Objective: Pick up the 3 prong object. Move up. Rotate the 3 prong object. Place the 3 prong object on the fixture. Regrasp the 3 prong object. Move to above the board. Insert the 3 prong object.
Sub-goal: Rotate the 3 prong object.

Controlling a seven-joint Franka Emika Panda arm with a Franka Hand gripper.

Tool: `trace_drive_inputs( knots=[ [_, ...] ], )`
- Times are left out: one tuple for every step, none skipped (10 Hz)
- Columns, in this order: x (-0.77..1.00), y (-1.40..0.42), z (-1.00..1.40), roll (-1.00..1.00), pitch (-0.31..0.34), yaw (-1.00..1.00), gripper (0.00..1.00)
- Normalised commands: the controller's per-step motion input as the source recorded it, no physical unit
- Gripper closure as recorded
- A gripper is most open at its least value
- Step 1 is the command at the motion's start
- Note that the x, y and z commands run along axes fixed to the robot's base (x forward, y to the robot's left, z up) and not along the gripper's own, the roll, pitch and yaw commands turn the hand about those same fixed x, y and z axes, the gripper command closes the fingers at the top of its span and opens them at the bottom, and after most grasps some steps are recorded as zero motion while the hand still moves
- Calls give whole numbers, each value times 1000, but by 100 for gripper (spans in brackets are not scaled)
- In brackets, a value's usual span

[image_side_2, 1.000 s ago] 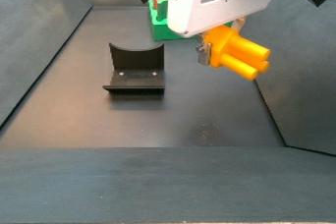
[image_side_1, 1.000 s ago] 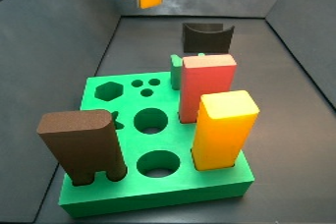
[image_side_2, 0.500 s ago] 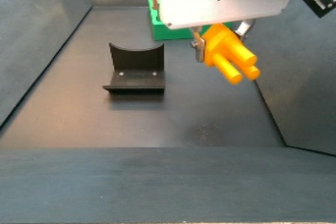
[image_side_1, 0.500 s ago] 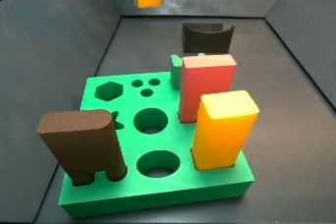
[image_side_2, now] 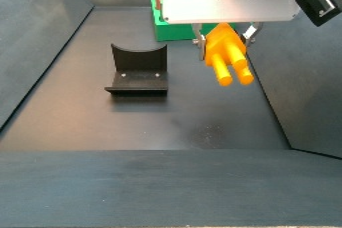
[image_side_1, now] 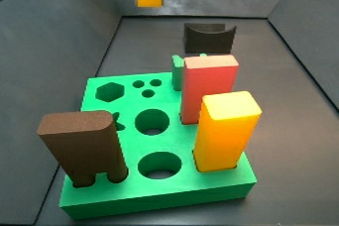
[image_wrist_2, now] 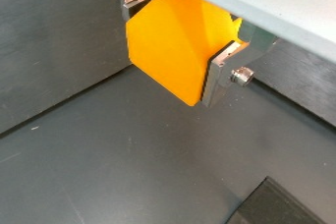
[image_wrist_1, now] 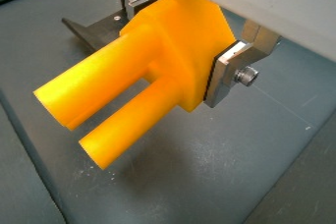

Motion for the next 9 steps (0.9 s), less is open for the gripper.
trace_drive_inputs(
  knots=[
    [0, 0, -1000, 0, 0, 0, 100],
    [7, 1, -1000, 1, -9, 61, 100],
    [19, 3, -1000, 0, -17, 65, 100],
    [24, 1, -1000, -6, -17, 53, 100],
    [37, 1, -1000, -13, -15, 35, 100],
    [44, 2, -914, -19, -11, 26, 100],
    [47, 3, -809, -22, -10, 23, 100],
    [47, 4, -562, -31, -9, 19, 100],
    [45, 6, -468, -34, -9, 16, 100]
  ],
)
